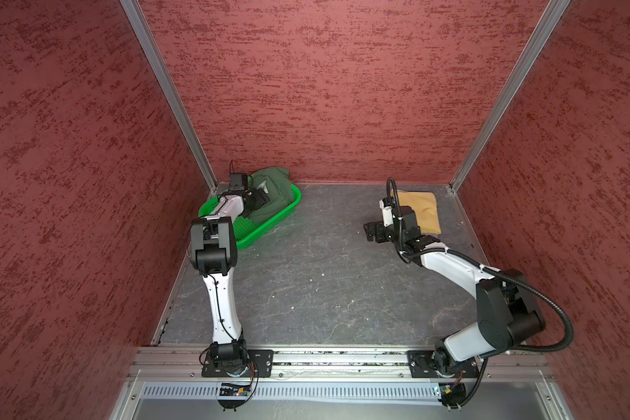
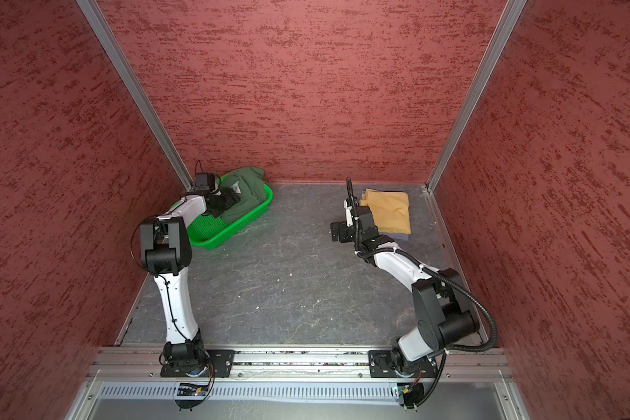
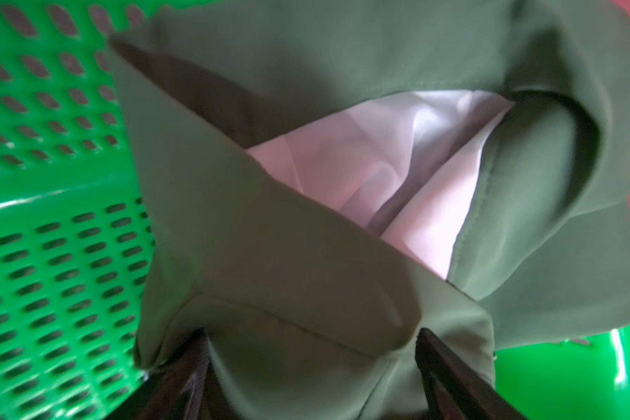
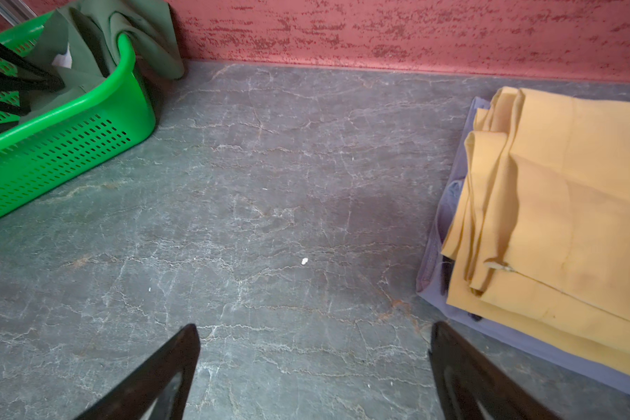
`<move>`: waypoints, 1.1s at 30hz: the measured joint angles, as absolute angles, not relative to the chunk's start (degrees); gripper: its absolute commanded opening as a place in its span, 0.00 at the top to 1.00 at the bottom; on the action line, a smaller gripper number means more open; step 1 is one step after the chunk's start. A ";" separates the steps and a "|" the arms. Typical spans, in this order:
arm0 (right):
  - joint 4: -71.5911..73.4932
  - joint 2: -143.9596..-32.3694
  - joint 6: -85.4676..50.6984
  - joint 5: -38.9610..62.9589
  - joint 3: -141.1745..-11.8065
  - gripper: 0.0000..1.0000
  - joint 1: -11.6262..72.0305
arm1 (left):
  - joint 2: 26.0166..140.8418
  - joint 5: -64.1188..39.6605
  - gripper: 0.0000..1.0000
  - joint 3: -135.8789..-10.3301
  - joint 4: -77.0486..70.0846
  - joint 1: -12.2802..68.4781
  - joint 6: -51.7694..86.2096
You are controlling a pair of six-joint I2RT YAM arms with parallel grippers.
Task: Fold and stack skirts
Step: Pick up the skirt from the basket.
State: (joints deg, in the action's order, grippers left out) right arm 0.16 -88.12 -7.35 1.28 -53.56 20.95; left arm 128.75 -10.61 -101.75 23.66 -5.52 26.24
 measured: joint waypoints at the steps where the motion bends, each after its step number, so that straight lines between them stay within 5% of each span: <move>1: 0.14 -88.53 -7.33 1.28 -53.58 0.01 20.95 | 129.16 -10.83 0.13 -102.19 23.31 -5.52 26.59; 7: 0.08 -89.34 -7.29 1.30 -53.63 0.01 21.19 | 131.63 -11.77 0.30 -104.09 22.02 -5.52 28.42; 13: 0.12 -89.60 -7.29 1.34 -53.98 0.01 21.30 | 133.27 -12.21 0.78 -106.08 22.11 -5.61 28.93; 17: 0.05 -90.24 -7.29 1.67 -54.28 0.01 21.34 | 133.36 -12.82 1.00 -106.08 22.20 -5.63 28.67; 33: 0.08 -90.61 -7.51 1.93 -54.61 0.01 21.63 | 119.11 -16.47 1.00 -97.23 15.40 -4.45 24.95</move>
State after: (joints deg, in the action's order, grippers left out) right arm 0.08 -90.61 -7.51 1.93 -54.61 21.63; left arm 119.11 -16.47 -97.23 15.40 -4.45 24.95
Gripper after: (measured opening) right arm 0.989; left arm 0.062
